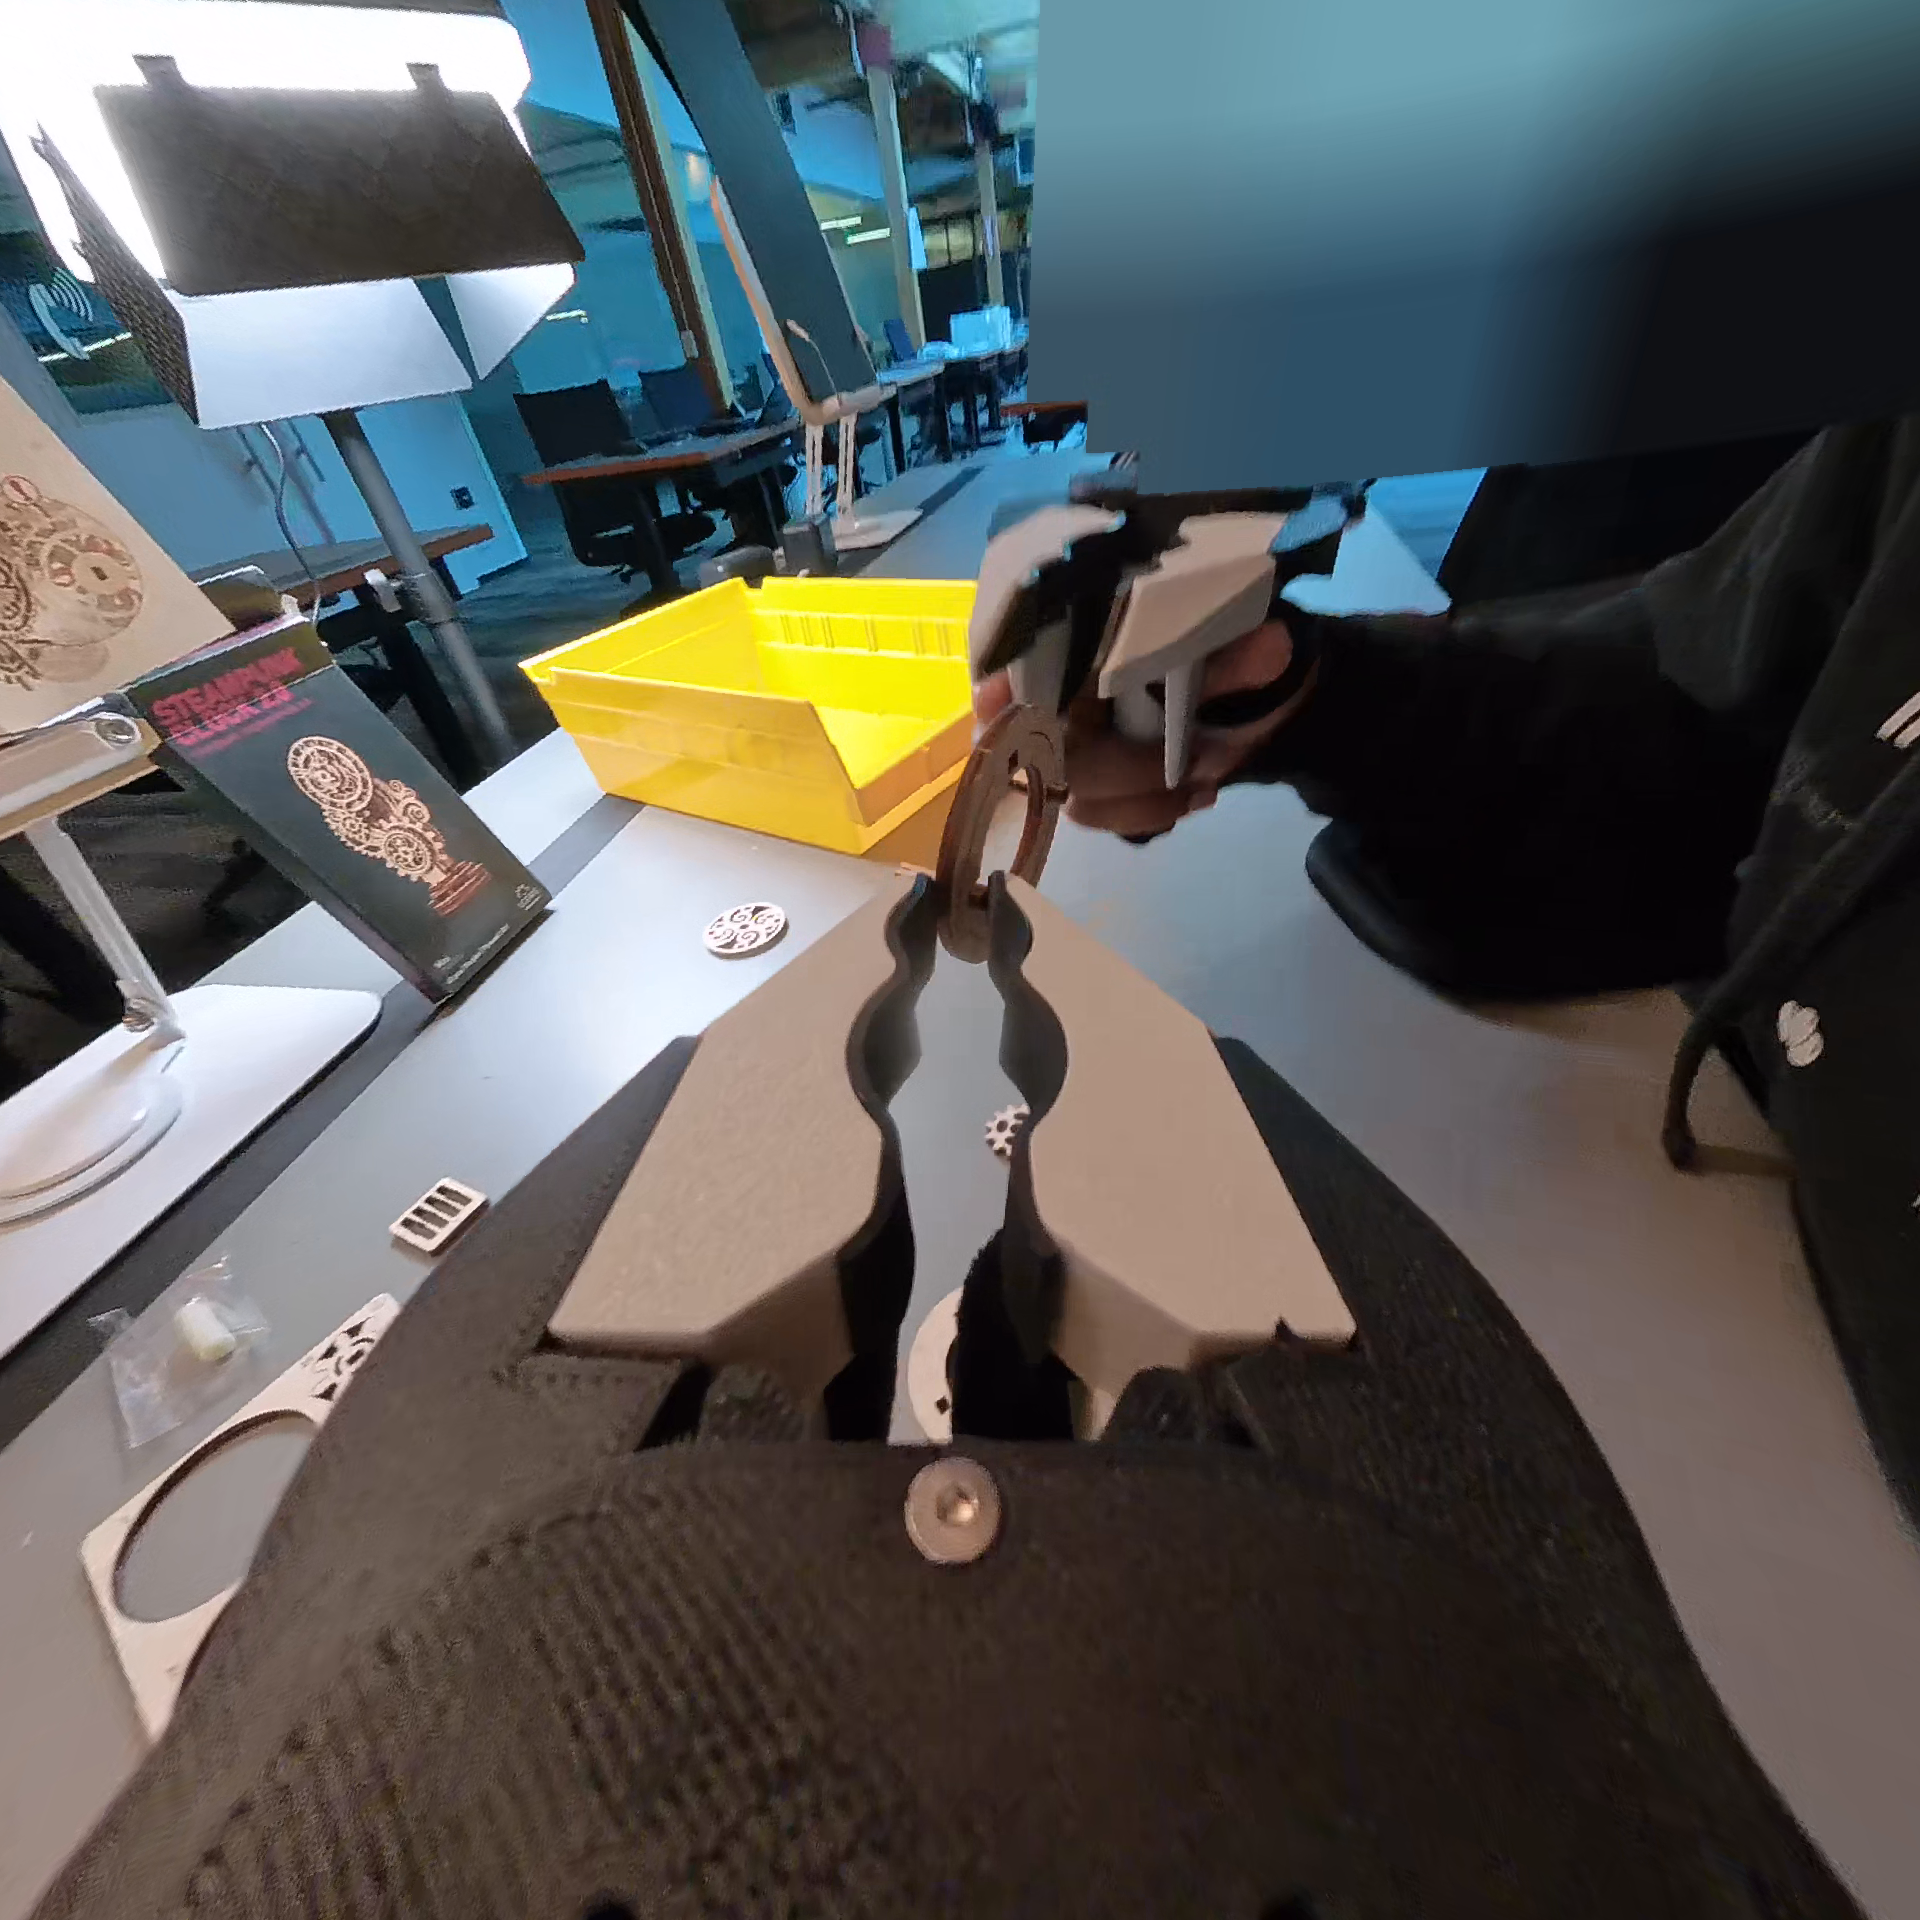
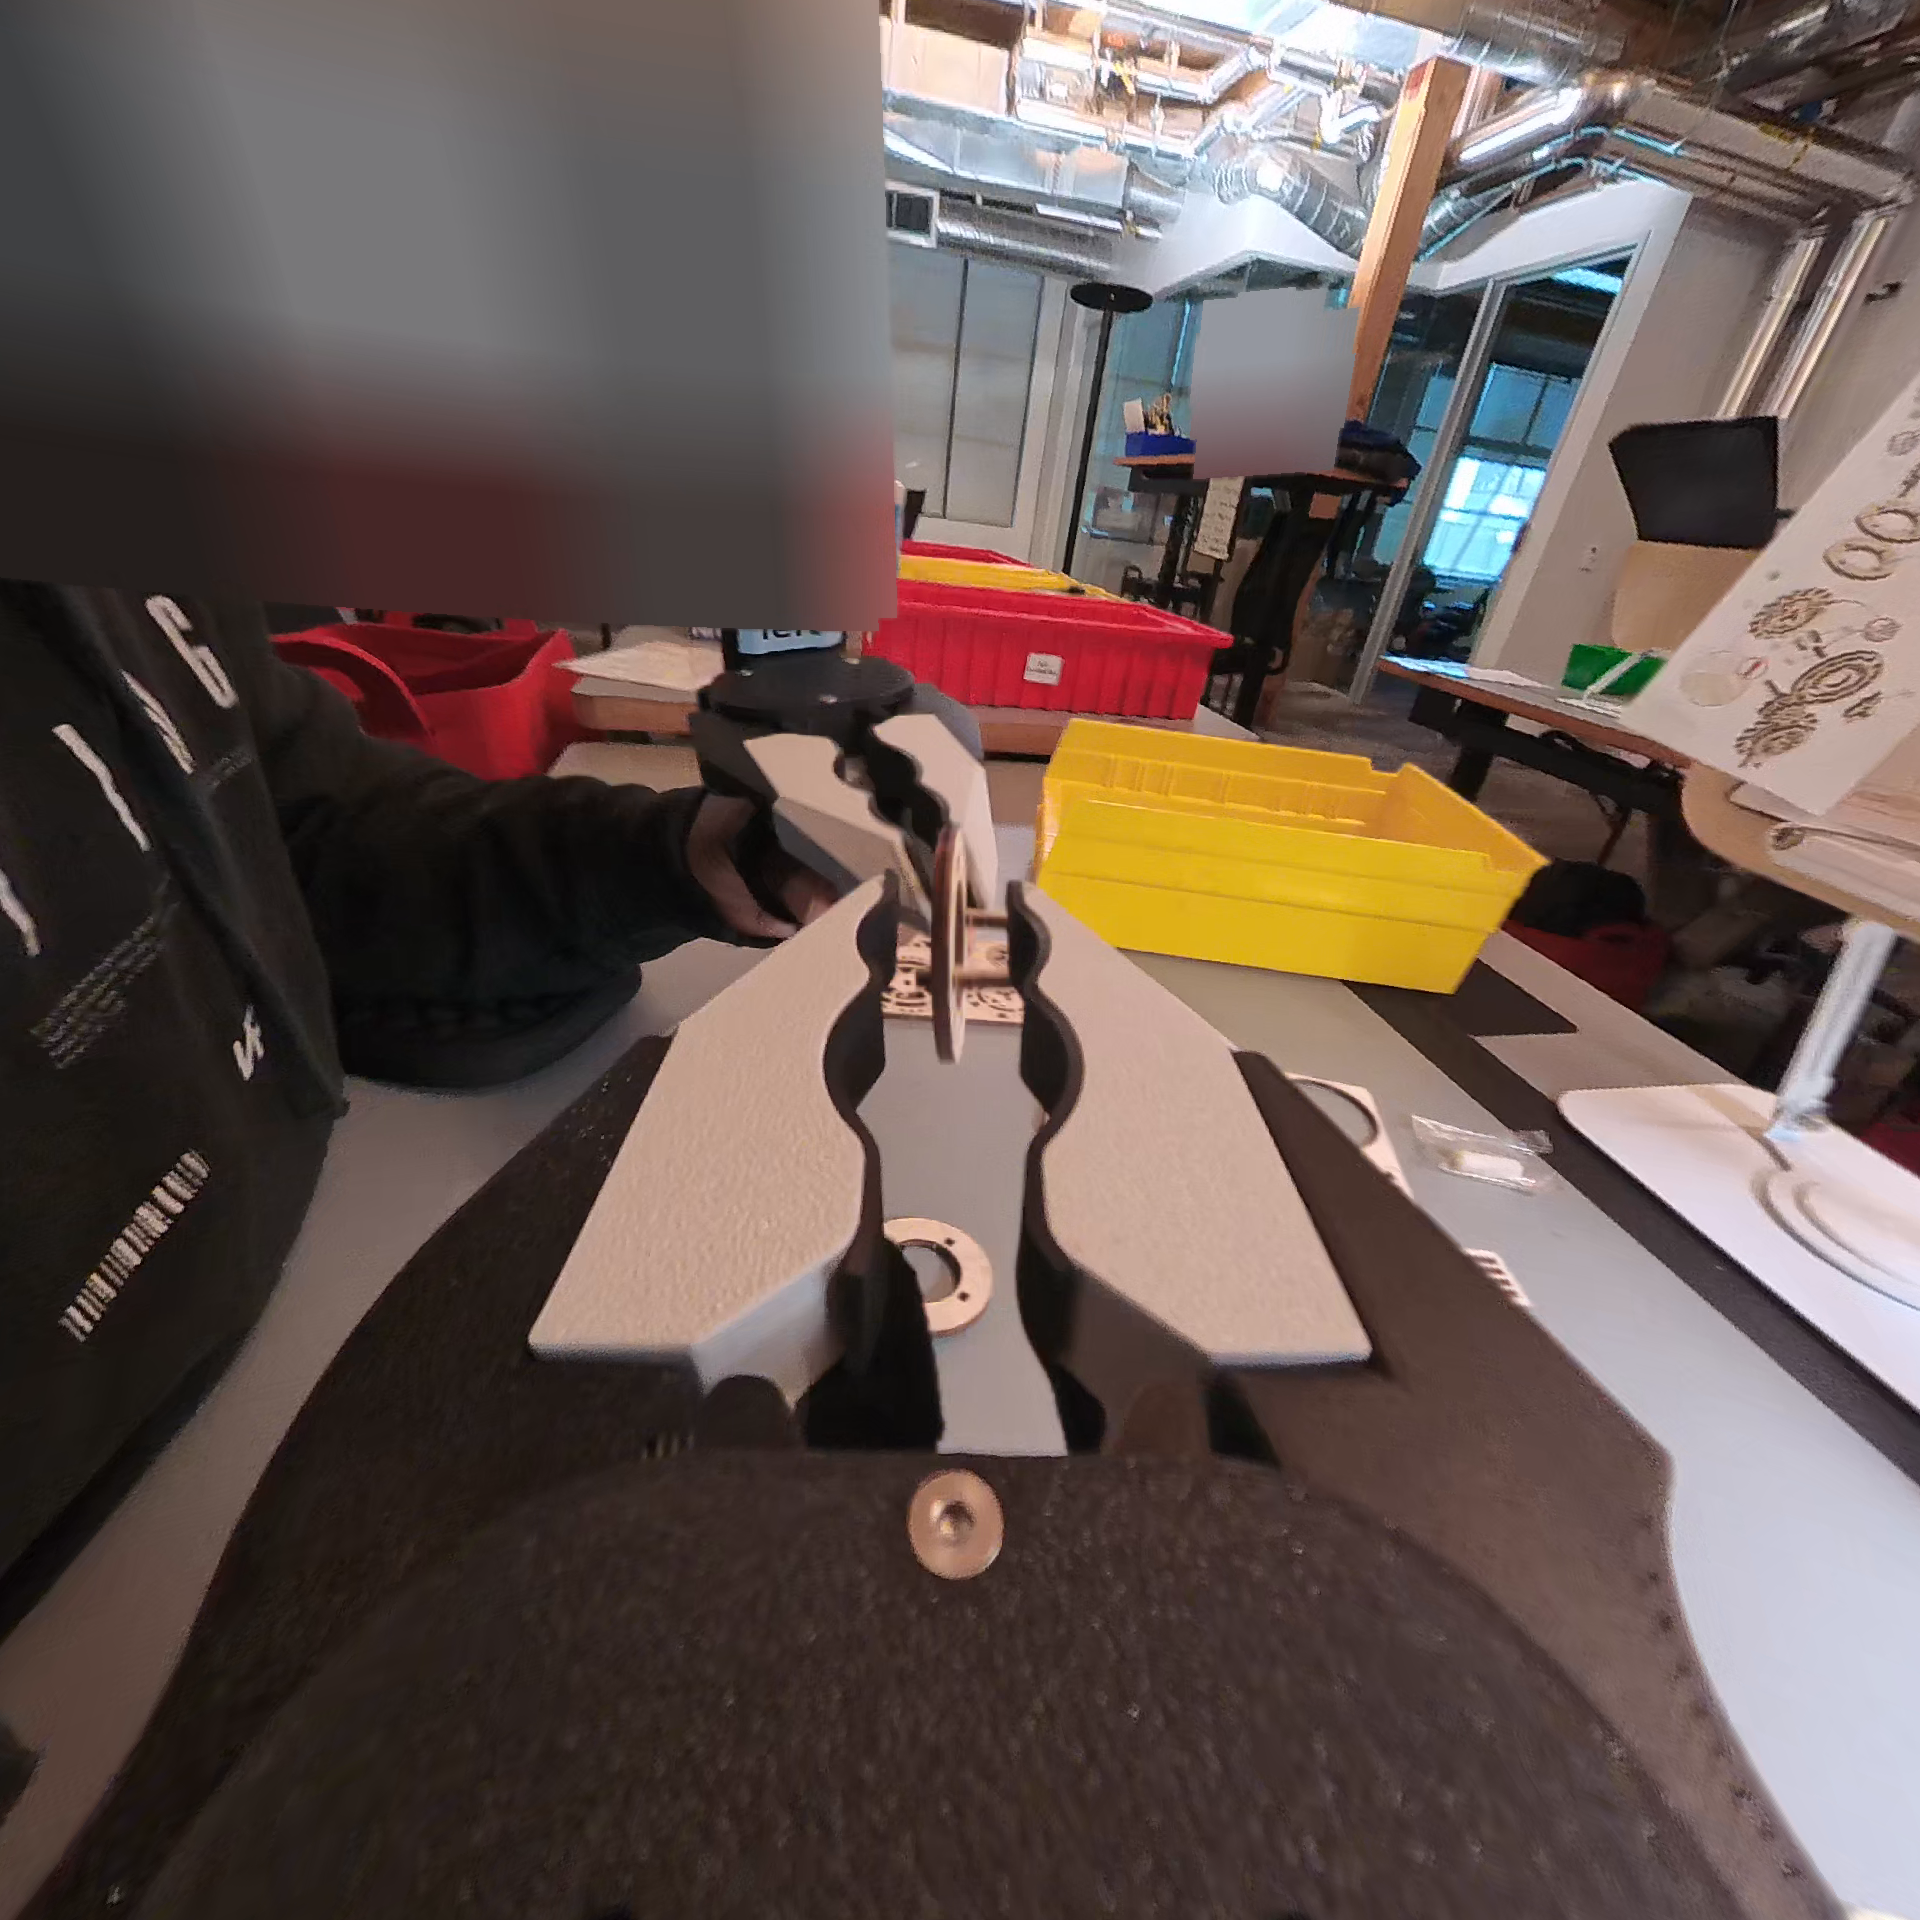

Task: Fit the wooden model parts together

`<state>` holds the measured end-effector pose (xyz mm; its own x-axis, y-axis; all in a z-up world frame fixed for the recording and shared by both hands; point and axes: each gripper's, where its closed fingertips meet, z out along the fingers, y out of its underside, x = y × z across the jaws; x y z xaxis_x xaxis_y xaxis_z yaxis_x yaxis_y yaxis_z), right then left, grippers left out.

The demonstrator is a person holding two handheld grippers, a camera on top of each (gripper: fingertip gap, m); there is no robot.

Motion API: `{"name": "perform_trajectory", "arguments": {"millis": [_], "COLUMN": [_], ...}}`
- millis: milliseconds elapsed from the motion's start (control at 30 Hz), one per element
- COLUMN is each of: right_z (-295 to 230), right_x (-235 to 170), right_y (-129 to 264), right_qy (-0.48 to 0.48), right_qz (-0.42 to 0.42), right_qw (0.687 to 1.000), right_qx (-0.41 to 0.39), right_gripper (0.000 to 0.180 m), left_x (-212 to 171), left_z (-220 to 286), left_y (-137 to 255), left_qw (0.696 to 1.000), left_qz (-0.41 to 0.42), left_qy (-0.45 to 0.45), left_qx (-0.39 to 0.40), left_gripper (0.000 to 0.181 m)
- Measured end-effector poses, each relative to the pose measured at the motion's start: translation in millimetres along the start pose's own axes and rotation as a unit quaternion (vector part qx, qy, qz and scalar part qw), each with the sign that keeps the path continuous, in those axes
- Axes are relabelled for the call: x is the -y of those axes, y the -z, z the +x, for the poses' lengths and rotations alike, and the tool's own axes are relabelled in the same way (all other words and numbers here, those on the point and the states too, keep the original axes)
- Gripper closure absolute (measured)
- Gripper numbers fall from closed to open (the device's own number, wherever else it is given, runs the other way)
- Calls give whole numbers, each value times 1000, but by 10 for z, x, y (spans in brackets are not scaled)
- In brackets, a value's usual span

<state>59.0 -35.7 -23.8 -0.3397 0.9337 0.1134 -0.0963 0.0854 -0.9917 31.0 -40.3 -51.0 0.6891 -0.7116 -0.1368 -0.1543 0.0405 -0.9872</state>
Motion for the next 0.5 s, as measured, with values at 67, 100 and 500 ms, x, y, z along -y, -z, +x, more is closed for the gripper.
{"name": "perform_trajectory", "arguments": {"millis": [67,100,500], "right_z": [-10,-8,-54], "right_x": [-9,-91,-283], "right_y": [-61,-111,-143], "right_qy": [13,12,-43], "right_qz": [-36,-70,-65], "right_qw": [999,997,997], "right_qx": [-9,-14,25], "right_gripper": [154,153,180], "left_x": [-42,-68,-8], "left_z": [31,35,124], "left_y": [-44,-69,-65], "left_qw": [1000,999,999], "left_qz": [-20,-31,10], "left_qy": [-21,-33,28], "left_qx": [2,8,-39], "left_gripper": [173,173,177]}}
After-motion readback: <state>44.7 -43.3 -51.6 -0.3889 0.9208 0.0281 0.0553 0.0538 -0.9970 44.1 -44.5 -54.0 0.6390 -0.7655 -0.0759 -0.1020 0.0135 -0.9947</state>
